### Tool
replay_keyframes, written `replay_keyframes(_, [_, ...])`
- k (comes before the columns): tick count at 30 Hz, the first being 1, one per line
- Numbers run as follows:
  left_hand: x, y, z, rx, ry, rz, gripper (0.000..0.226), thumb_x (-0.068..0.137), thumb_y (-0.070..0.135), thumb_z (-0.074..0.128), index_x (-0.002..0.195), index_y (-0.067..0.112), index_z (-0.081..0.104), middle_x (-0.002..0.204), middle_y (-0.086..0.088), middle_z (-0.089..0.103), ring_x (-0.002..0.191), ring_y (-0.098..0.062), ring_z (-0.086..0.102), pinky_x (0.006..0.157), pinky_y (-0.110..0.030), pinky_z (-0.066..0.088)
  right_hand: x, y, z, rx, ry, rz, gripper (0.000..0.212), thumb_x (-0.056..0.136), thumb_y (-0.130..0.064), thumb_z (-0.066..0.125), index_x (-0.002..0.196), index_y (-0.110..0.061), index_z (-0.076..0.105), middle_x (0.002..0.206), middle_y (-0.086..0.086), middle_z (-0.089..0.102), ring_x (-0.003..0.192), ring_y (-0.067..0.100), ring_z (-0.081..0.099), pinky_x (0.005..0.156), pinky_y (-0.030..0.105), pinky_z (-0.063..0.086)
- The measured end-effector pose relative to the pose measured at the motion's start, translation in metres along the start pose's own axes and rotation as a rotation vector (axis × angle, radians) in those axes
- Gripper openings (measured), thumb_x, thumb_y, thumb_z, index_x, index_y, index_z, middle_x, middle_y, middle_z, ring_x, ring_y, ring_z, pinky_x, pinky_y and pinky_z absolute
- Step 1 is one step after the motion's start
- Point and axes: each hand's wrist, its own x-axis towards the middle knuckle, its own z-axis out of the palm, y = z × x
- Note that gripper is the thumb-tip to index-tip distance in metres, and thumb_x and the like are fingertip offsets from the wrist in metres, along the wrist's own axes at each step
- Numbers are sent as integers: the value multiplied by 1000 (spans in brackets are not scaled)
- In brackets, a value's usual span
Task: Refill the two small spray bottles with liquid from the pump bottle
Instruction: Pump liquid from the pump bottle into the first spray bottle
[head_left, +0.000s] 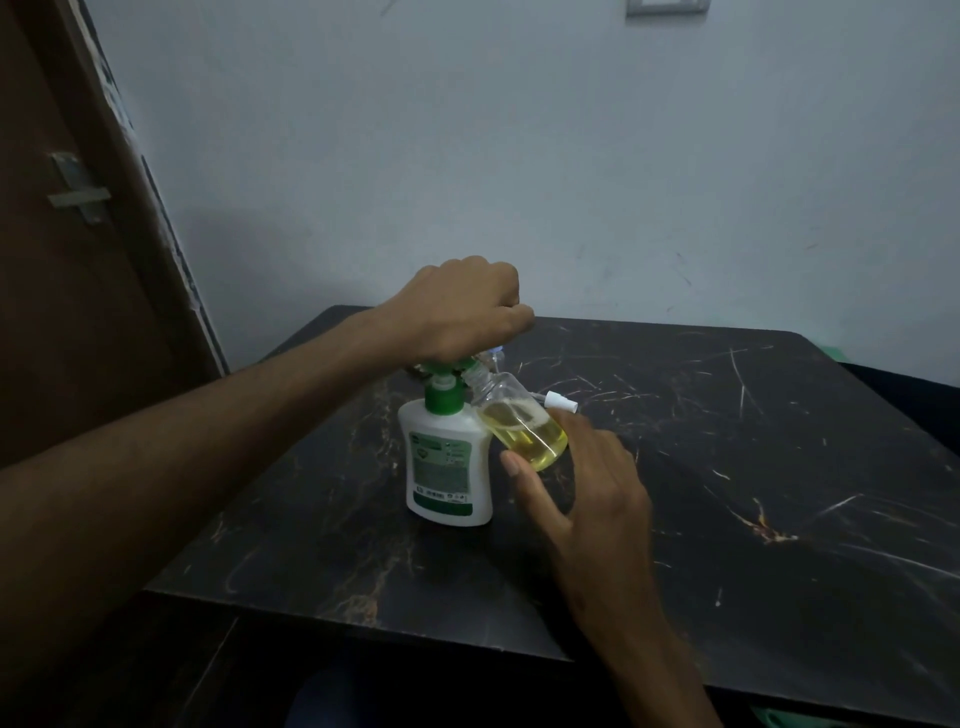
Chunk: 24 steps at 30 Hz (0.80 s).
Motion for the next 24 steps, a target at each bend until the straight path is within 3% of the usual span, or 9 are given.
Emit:
replay_keyframes(9, [-1,2,-4,19,24,-3,40,99,39,51,68,17,39,73,-5,54,68,-25,48,59,-37,33,1,2,1,3,10,-20,45,98,-58,55,135,-32,53,112,-22,51,101,4,52,84,34,50])
replay_keyframes(13, [-3,3,-1,-40,12,-10,43,98,35,53,64,18,33,63,0,43,61,-21,39,57,-36,27,1,2,1,0,-4,-9,46,98,-61,53,134,-32,54,112,-19,55,101,7,55,85,37,51])
replay_keyframes(24, [-2,3,-1,-54,-28,-10,45,98,36,53,63,21,30,62,2,39,59,-20,36,57,-35,24,1,0,0,5,9,-16,42,98,-55,58,132,-31,56,109,-18,57,99,6,55,83,38,51])
